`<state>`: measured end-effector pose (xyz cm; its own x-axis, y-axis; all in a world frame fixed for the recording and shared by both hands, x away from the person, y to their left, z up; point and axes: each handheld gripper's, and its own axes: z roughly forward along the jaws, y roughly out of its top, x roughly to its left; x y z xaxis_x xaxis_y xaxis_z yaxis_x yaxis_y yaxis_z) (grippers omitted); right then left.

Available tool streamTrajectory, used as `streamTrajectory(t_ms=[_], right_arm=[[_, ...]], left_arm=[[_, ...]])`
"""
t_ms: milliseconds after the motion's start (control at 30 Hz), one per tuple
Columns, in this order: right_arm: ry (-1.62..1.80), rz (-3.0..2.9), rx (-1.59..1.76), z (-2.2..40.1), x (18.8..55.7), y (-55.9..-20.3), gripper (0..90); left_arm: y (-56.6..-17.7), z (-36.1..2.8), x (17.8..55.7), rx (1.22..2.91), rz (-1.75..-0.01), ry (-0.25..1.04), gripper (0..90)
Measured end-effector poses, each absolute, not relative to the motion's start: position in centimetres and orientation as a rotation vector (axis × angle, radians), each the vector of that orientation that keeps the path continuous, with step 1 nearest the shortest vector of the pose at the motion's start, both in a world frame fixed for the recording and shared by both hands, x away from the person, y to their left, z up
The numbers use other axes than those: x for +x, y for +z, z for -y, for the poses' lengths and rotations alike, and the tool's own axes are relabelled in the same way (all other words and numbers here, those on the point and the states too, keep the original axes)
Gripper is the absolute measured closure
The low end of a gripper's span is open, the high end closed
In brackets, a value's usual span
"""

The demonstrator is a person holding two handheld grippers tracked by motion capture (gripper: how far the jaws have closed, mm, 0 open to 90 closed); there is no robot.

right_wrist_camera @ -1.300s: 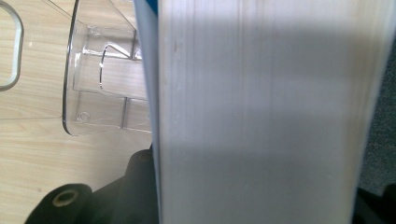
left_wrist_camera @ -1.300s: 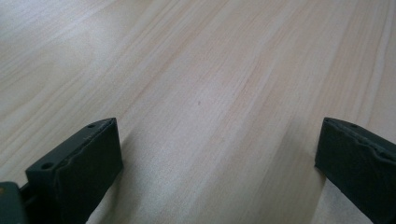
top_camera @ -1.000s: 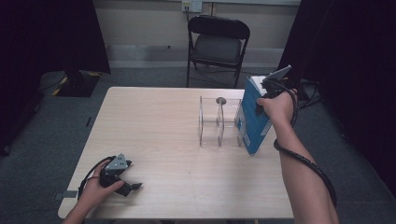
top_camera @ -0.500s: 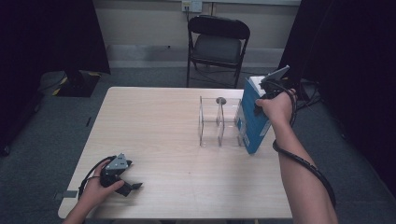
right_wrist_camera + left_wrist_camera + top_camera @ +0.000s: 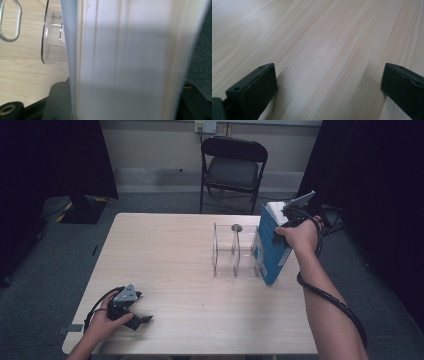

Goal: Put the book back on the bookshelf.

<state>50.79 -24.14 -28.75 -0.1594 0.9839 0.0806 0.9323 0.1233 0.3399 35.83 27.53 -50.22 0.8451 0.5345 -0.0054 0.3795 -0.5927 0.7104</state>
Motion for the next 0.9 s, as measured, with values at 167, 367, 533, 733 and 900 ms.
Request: streamTrajectory(t_ms=[167,367,533,733,900], right_arm=[[0.490,-2.230,1.910,24.5,50.2,-28.2,38.8],[0.509,-2.257,1.880,24.4,49.6,-27.9,34.0],[0.462,-2.264,1.830,24.0,48.8,-27.4,26.9],[0.470,-2.274,1.833,24.1,48.1,-27.2,24.0],[0.467,-2.303,1.814,24.2,47.7,-27.3,19.8]], left_arm=[[-50.2,-27.6,35.9,2.278,-0.655,0.283,0.0],[-50.2,-27.6,35.9,2.281,-0.653,0.284,0.0],[-50.2,-27.5,35.9,2.277,-0.656,0.268,0.0],[-50.2,-27.5,35.9,2.277,-0.653,0.268,0.0],[-50.3,-27.5,35.9,2.270,-0.648,0.264,0.0]])
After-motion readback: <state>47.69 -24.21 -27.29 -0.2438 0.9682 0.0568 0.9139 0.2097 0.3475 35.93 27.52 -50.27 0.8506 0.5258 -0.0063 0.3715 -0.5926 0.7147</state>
